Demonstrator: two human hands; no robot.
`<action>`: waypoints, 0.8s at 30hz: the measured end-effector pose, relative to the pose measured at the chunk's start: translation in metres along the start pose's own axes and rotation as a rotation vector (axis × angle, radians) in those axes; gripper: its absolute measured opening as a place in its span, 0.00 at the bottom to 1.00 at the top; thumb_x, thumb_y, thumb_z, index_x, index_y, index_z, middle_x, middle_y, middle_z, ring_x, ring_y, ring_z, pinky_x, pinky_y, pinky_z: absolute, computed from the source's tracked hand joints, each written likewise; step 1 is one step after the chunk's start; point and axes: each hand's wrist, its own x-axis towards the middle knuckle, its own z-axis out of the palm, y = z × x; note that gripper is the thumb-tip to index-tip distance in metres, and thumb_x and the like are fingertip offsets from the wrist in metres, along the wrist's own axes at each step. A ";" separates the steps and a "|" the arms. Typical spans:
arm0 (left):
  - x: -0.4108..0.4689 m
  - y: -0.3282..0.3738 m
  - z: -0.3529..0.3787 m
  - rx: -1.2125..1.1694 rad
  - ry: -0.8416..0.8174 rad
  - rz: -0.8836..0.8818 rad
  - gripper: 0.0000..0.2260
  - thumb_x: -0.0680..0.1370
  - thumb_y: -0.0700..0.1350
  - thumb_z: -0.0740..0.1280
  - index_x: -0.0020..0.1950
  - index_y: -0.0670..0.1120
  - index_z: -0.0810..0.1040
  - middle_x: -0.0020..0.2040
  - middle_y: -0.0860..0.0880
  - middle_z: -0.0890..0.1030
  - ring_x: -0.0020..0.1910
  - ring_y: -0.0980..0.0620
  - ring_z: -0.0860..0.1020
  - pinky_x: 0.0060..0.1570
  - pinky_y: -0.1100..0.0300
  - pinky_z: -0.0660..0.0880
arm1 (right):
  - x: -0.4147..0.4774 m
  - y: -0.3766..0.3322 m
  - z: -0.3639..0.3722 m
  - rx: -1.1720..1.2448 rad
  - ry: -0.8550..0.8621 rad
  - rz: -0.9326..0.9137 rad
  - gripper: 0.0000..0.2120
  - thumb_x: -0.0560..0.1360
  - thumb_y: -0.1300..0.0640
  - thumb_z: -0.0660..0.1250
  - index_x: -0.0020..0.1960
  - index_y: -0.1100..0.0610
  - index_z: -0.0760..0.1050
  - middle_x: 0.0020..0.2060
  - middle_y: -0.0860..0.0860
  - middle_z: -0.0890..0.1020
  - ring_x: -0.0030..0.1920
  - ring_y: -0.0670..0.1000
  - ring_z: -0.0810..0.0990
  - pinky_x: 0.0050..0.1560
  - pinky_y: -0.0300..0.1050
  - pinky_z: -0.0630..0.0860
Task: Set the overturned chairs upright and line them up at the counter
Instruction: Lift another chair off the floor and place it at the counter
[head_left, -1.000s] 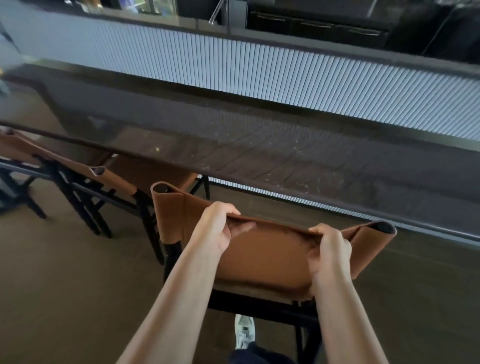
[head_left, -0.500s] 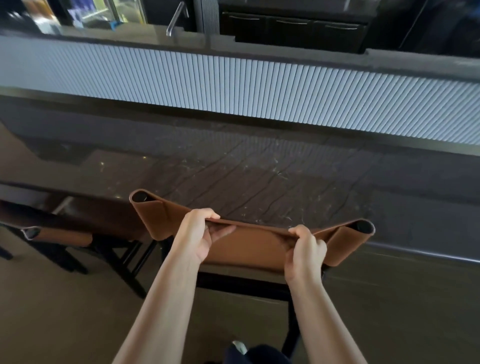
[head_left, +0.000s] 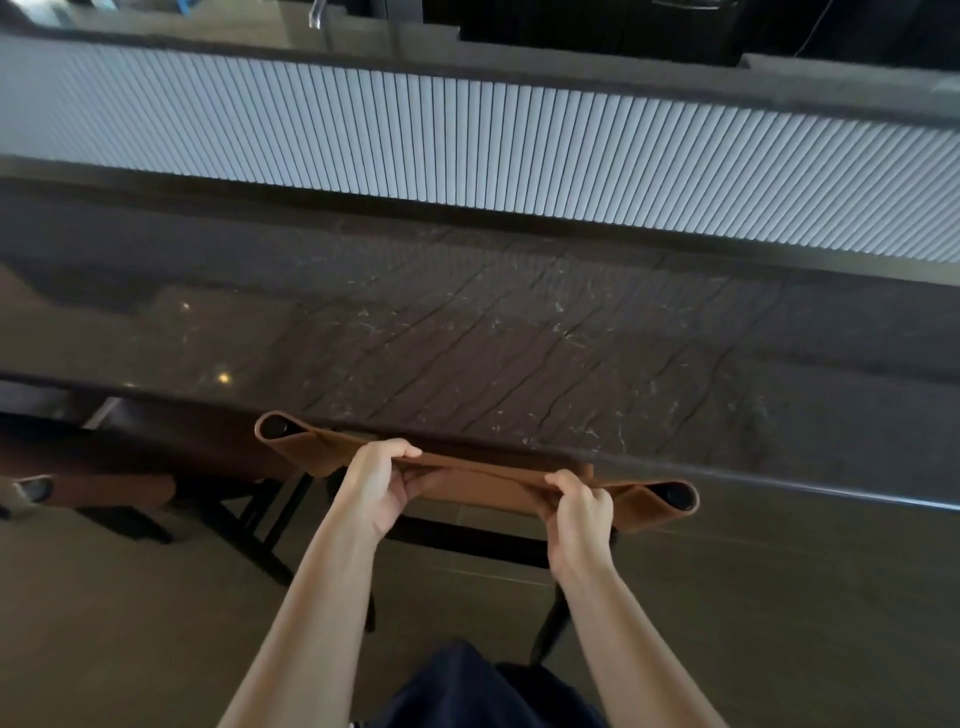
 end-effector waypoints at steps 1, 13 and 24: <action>0.001 0.001 0.002 -0.012 -0.029 -0.007 0.08 0.76 0.29 0.58 0.42 0.38 0.73 0.34 0.40 0.79 0.39 0.40 0.82 0.32 0.50 0.81 | 0.002 -0.001 0.000 -0.007 -0.001 -0.010 0.06 0.78 0.69 0.63 0.55 0.65 0.72 0.47 0.60 0.77 0.40 0.51 0.84 0.47 0.50 0.82; -0.013 0.002 -0.045 -0.041 -0.198 -0.228 0.25 0.78 0.48 0.69 0.71 0.40 0.67 0.59 0.34 0.79 0.53 0.36 0.82 0.47 0.45 0.81 | -0.024 0.044 -0.001 0.184 0.094 0.031 0.18 0.76 0.64 0.70 0.63 0.64 0.70 0.51 0.57 0.79 0.44 0.51 0.83 0.42 0.46 0.82; -0.034 -0.022 -0.077 -0.040 -0.079 -0.341 0.20 0.80 0.52 0.65 0.66 0.41 0.70 0.58 0.34 0.79 0.56 0.35 0.80 0.38 0.47 0.83 | -0.052 0.086 -0.021 0.209 0.084 0.002 0.20 0.78 0.63 0.68 0.68 0.64 0.70 0.58 0.62 0.81 0.47 0.53 0.84 0.45 0.48 0.81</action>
